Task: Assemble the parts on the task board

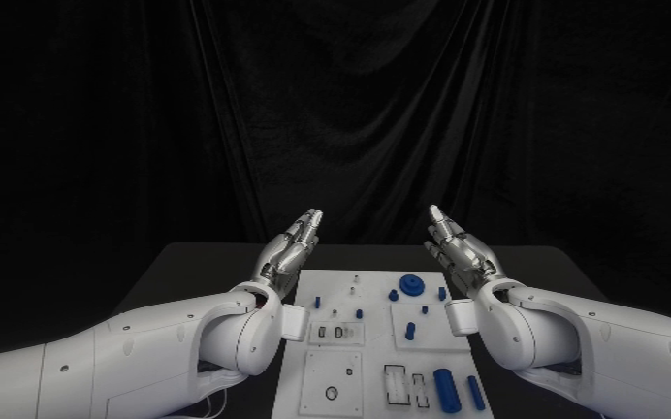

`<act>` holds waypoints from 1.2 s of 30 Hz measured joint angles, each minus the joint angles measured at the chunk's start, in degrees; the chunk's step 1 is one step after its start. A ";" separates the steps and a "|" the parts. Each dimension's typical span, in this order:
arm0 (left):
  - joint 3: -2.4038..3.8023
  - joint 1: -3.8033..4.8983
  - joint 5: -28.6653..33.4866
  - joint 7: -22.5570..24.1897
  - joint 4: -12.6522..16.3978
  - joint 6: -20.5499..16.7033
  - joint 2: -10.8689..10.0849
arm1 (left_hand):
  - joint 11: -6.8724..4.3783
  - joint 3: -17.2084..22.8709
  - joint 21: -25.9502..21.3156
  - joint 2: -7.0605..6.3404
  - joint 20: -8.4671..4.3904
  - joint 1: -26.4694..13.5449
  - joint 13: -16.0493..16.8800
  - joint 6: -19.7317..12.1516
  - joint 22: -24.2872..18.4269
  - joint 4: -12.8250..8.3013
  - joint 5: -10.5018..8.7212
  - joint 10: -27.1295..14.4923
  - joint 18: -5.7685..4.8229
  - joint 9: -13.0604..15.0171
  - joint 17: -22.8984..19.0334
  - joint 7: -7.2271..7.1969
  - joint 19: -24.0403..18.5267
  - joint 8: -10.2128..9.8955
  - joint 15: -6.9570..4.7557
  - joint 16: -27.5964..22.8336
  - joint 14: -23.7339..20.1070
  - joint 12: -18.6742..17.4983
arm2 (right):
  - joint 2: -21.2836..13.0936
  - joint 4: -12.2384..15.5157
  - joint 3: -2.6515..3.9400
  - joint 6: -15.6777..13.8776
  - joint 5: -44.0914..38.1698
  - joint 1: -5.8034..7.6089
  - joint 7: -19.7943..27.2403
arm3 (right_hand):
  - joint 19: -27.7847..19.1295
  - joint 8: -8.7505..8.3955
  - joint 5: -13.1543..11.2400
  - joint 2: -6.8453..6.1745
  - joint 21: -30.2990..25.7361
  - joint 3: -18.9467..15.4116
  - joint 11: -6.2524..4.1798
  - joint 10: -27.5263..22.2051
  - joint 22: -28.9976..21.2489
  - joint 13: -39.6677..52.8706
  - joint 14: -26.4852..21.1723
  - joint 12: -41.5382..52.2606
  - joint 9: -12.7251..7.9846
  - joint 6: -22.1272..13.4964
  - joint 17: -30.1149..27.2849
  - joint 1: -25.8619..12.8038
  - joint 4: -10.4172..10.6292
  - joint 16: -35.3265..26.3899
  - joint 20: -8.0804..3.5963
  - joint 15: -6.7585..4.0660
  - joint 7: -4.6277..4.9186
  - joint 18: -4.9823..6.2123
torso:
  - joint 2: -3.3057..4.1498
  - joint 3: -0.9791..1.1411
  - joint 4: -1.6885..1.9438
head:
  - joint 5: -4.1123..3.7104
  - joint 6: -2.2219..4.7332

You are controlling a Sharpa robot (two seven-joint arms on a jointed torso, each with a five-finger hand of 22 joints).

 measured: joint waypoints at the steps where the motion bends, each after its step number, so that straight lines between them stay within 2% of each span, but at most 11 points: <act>1: -0.57 0.44 0.47 0.75 -0.02 2.13 0.02 | 0.00 -0.11 0.00 0.06 0.62 0.62 0.00 0.14 0.00 0.11 0.03 0.00 0.26 0.01 0.00 -0.15 -0.03 0.00 0.58 0.00 0.00 0.00 | 0.01 -0.25 -0.68 2.04 0.90 0.67 -0.34 | 0.00 0.01 0.00 0.06 0.00 -0.06 0.00 0.00 0.00 0.00 0.00 0.00 0.00 0.17 0.00 0.21 0.06 0.00 0.01 0.00 0.17 0.00 | 0.00 0.00 0.00 | 0.01 0.00; 8: -3.47 2.72 3.18 3.41 -0.08 14.16 0.11 | 0.76 -0.15 0.00 0.05 2.38 1.30 0.01 0.80 0.00 0.14 0.03 -0.06 0.26 0.08 0.01 0.50 0.04 0.00 2.15 0.00 0.02 0.00 | 0.08 -1.29 -3.80 13.23 5.79 3.71 -2.33 | -0.10 0.36 0.00 0.07 0.00 -0.06 1.94 0.05 0.00 0.00 0.05 0.00 0.30 1.75 0.00 0.65 0.06 0.00 0.72 2.00 1.75 -0.01 | 0.00 0.00 0.01 | 0.01 0.01; 12: -4.34 3.44 4.40 4.06 -0.12 19.40 0.14 | 2.02 -0.27 0.00 0.09 3.78 2.09 0.04 1.80 0.00 0.27 0.26 0.60 0.24 0.21 0.02 1.48 0.04 0.22 3.41 0.00 0.04 0.00 | 0.10 -1.59 -4.60 17.66 7.73 4.52 -3.23 | -0.01 1.03 0.00 0.01 0.00 -0.38 2.61 0.31 0.00 0.13 0.02 0.00 0.55 2.81 0.00 0.98 0.04 0.00 1.46 3.56 2.81 -0.01 | 0.00 -0.01 0.01 | 0.01 0.01; 16: -4.70 3.76 5.28 4.48 -0.19 22.99 0.10 | 4.86 -0.34 0.00 -0.09 6.88 4.87 1.09 5.36 0.02 0.31 3.48 4.71 0.63 0.67 0.16 2.79 0.08 0.92 6.41 0.48 0.58 1.65 | 0.02 -1.69 -4.78 20.47 8.95 4.76 -3.85 | 0.18 1.99 0.00 -0.19 0.00 -0.37 4.29 0.35 0.01 0.34 0.01 0.69 0.80 4.18 0.00 1.64 0.05 0.00 2.92 6.05 4.18 -0.02 | 0.00 -0.01 0.01 | 0.01 0.01; 19: -4.70 3.77 4.46 4.62 -1.80 25.39 -1.16 | 6.32 -0.79 0.31 -0.15 7.96 6.65 1.68 7.56 0.32 0.30 5.86 7.45 1.15 0.93 0.73 3.90 0.79 1.35 7.46 2.23 1.64 4.07 | -2.29 -1.55 -4.78 24.63 9.31 4.86 -4.20 | 0.72 3.02 0.00 0.05 0.16 -0.69 5.88 0.71 0.35 0.64 0.04 1.93 1.10 5.65 0.00 1.99 0.06 0.00 4.42 7.96 5.65 -0.03 | 0.23 -0.02 -0.02 | -0.20 -2.70; 21: -4.70 3.77 3.84 4.75 -2.82 26.22 -1.87 | 6.92 -0.79 0.91 -0.22 8.69 8.31 1.96 9.04 0.71 0.30 7.79 8.67 1.15 1.09 1.02 4.63 1.53 1.56 8.11 3.42 2.28 5.79 | -3.58 -1.80 -4.78 26.79 9.52 4.87 -4.31 | 1.98 3.91 0.63 -0.06 1.09 -0.69 7.04 0.99 0.87 0.84 0.46 2.97 1.29 6.79 0.23 3.21 0.06 0.38 5.67 9.53 6.70 -0.03 | 0.44 -0.03 -0.03 | -0.28 -3.63; 26: -4.71 3.77 1.50 4.90 -3.07 27.38 -1.88 | 8.09 -0.79 2.94 -0.42 10.58 11.43 2.48 12.22 1.67 0.30 9.81 11.83 1.14 1.37 1.63 5.85 4.57 2.35 9.18 6.90 5.16 10.18 | -4.40 -1.31 -4.79 30.71 9.67 4.87 -4.55 | 5.91 7.67 4.03 -0.47 3.62 -0.69 10.95 3.47 2.09 1.87 3.77 9.50 2.05 12.06 1.41 7.26 0.06 3.93 8.47 11.80 9.12 -0.02 | 1.16 -0.02 -0.07 | 0.14 -4.89; 30: -4.71 3.77 -0.20 4.94 -3.06 27.56 -2.53 | 9.21 -0.70 8.99 -0.95 11.32 15.89 3.10 16.03 4.43 0.21 14.99 16.21 1.14 1.71 2.52 6.52 13.89 3.07 10.53 12.66 10.94 15.66 | -5.33 -1.17 -4.80 32.34 9.67 4.96 -4.67 | 14.02 10.66 8.31 -0.76 7.98 0.06 13.51 5.89 3.89 2.65 9.66 16.69 2.44 14.81 2.79 11.83 -0.69 9.27 9.54 12.92 9.44 -0.03 | 1.77 -0.03 -0.02 | 0.47 -5.86; 32: -4.71 3.77 -0.79 4.96 -3.03 27.56 -3.11 | 9.62 0.21 11.56 -1.50 11.34 18.62 3.30 18.06 5.55 -0.70 19.46 17.67 1.06 1.89 2.70 6.86 17.33 3.29 10.92 14.56 12.88 17.86 | -5.78 -1.08 -4.83 32.82 9.67 5.14 -4.70 | 19.52 12.17 10.67 -1.09 10.79 0.79 14.65 7.13 4.96 3.05 13.40 20.37 2.71 16.54 3.54 14.35 -1.42 12.23 9.68 13.28 9.85 -0.04 | 2.08 -0.07 0.10 | 0.48 -6.64; 34: -4.71 3.77 -1.35 4.97 -2.79 27.50 -3.93 | 10.13 0.98 13.78 -2.15 11.28 20.56 3.42 19.60 6.54 -1.11 23.46 18.73 -0.28 2.02 2.87 6.86 20.01 3.46 11.18 16.05 14.44 19.68 | -6.23 -0.82 -4.83 33.27 9.66 5.41 -4.74 | 23.25 13.50 12.55 -1.53 12.48 1.51 14.97 8.70 5.51 3.26 16.42 23.44 2.92 18.21 4.13 16.43 -2.14 14.63 9.66 13.46 10.51 -0.05 | 2.29 -0.14 0.24 | 0.48 -7.28; 36: -4.72 3.77 -1.80 4.99 -2.22 27.36 -4.89 | 10.32 1.46 14.67 -2.65 11.19 21.13 3.44 20.04 6.92 -1.15 25.07 18.92 -0.28 2.02 2.90 6.83 20.87 3.46 11.35 16.63 14.98 20.49 | -6.71 -0.40 -4.83 33.61 9.65 5.77 -4.80 | 25.91 14.38 14.52 -2.06 13.54 2.18 15.28 9.76 5.74 3.35 18.84 25.89 2.97 19.36 4.53 18.81 -3.14 16.51 9.66 13.70 10.65 -0.04 | 2.50 -0.21 0.42 | 0.34 -7.93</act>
